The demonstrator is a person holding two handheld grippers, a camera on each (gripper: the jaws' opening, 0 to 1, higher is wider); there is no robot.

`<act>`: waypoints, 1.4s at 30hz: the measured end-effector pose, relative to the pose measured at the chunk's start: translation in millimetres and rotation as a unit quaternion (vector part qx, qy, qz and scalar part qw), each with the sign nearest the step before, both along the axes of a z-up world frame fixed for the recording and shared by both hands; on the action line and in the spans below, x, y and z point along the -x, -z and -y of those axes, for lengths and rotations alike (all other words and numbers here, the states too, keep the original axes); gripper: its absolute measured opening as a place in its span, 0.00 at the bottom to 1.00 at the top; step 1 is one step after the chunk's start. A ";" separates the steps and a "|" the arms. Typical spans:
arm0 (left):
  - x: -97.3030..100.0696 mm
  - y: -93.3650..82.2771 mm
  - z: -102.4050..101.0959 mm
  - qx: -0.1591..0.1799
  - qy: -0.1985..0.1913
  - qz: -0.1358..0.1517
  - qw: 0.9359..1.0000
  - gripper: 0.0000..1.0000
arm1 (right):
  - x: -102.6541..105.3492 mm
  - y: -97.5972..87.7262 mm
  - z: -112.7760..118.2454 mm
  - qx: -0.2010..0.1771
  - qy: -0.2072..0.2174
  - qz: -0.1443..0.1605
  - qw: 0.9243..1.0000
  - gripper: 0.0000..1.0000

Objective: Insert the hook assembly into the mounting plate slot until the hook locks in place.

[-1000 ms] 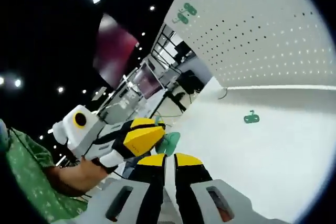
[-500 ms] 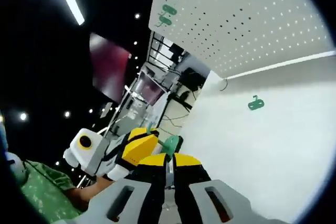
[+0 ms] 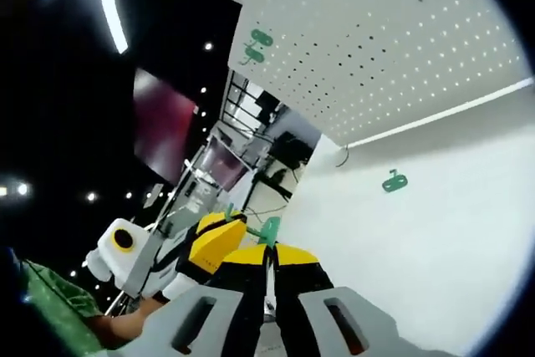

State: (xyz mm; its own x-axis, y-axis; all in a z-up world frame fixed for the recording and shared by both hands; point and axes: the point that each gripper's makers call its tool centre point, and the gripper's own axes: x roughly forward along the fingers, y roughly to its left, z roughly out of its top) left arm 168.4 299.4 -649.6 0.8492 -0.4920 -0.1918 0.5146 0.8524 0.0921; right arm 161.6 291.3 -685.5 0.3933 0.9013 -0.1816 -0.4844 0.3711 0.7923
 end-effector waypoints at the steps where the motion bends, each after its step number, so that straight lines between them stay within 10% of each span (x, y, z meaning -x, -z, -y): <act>1: -0.7 -0.1 -1.6 -0.002 -0.006 0.001 1.000 0.03 | 1.1 -0.2 -1.0 -0.001 0.003 0.001 1.000 0.01; 12: -1.7 -1.6 -6.6 0.003 -0.021 -0.002 1.000 0.03 | 9.4 -5.8 -8.9 0.076 0.032 0.123 0.989 0.01; 23: 1.1 -3.8 -9.6 0.014 -0.016 -0.008 1.000 0.02 | -6.3 -14.9 8.7 0.091 0.044 0.142 0.985 0.00; 42: 20.9 -0.2 -3.9 0.009 0.038 -0.005 0.999 0.02 | 5.2 -4.3 4.4 0.066 -0.065 0.036 0.995 0.07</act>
State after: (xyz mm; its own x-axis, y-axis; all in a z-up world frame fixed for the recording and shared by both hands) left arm 147.4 303.3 -649.4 0.8075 -0.5581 -0.1908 0.5784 0.8127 0.0708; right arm 156.5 286.9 -681.2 0.2914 0.9156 -0.2770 -0.5882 0.3999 0.7029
